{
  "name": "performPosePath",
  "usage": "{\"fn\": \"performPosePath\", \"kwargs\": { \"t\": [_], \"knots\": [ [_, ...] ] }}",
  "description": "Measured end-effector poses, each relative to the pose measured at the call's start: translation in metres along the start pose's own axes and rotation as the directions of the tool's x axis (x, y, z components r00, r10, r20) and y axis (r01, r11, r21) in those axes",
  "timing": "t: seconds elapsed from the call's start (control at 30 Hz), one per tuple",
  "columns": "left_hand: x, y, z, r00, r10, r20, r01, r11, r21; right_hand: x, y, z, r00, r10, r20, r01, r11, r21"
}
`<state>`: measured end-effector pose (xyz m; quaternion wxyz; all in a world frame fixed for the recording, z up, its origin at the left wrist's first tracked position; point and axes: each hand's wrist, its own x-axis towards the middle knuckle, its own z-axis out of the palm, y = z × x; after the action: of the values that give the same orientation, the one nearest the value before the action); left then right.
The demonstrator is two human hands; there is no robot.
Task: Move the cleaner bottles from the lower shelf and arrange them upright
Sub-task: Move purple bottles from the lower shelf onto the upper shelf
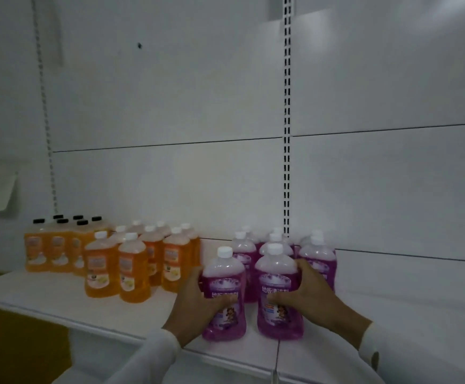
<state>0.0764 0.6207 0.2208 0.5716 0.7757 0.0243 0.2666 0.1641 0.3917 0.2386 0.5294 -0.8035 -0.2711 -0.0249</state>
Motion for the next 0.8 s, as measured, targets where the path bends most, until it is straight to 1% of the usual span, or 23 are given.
{"fn": "performPosePath", "kwargs": {
  "t": [0.07, 0.2, 0.5, 0.63, 0.7, 0.8],
  "knots": [
    [0.013, -0.013, 0.01, 1.0, 0.001, 0.01, -0.001, 0.999, -0.044, 0.009, 0.013, 0.003, 0.999, 0.035, -0.029, -0.035, 0.999, -0.021],
    [0.037, -0.029, 0.02, 1.0, 0.013, 0.029, -0.009, 0.993, -0.119, 0.027, 0.033, 0.005, 0.994, 0.067, -0.084, -0.067, 0.998, 0.006],
    [0.056, -0.043, 0.026, 0.999, -0.032, 0.032, 0.036, 0.993, -0.112, 0.044, 0.053, 0.02, 0.995, 0.023, -0.095, -0.017, 0.998, 0.055],
    [0.054, -0.04, 0.024, 0.998, -0.03, 0.046, 0.033, 0.998, -0.047, 0.043, 0.051, 0.02, 0.994, 0.023, -0.103, -0.018, 0.999, 0.046],
    [0.052, -0.034, 0.02, 0.996, -0.036, 0.085, 0.034, 0.999, 0.021, 0.041, 0.047, 0.019, 0.996, 0.027, -0.085, -0.025, 0.999, 0.021],
    [0.045, -0.025, 0.008, 0.981, -0.059, 0.185, 0.019, 0.978, 0.207, 0.035, 0.037, 0.015, 0.997, 0.042, -0.07, -0.045, 0.998, -0.04]
  ]
}}
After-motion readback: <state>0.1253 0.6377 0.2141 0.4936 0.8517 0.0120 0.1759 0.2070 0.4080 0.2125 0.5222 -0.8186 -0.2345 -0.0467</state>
